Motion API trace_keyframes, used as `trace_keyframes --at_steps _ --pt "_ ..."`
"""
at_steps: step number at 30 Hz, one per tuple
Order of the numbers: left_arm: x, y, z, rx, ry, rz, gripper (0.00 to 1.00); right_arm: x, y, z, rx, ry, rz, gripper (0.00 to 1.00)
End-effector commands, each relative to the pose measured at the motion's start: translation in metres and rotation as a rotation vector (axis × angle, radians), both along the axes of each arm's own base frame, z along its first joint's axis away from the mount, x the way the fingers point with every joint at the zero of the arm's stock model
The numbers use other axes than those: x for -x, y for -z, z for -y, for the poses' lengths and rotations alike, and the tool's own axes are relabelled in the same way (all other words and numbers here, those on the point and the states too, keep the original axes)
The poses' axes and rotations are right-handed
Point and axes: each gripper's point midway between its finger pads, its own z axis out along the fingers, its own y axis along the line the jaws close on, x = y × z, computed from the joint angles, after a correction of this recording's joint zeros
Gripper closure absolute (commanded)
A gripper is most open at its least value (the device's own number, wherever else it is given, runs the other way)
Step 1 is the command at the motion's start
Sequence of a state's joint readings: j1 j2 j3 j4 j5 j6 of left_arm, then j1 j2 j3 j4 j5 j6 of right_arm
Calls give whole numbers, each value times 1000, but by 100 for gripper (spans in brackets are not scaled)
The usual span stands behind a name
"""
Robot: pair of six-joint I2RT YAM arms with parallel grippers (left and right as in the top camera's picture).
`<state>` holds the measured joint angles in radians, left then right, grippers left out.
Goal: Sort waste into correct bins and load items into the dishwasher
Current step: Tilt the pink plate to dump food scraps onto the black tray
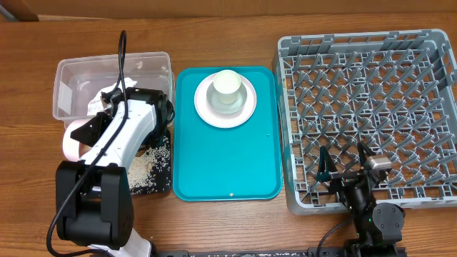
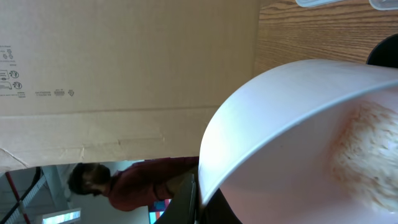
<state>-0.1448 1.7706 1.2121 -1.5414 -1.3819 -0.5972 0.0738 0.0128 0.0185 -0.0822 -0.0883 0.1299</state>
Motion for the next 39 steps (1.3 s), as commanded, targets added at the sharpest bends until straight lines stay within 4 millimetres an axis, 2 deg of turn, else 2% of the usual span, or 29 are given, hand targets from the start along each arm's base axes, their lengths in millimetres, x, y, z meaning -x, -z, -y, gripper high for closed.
trace_keyframes --at_steps 1,12,21,39 --pt "-5 -7 2 -36 27 29 96 0 2 1 -2 6 4 0" --pt "-18 -29 15 -57 85 31 96 0 2 1 -2 6 4 0" --pt "-23 -31 37 -57 154 34 96 0 2 1 -2 6 4 0" --pt "-24 -36 43 -58 172 127 96 0 2 1 -2 6 4 0"
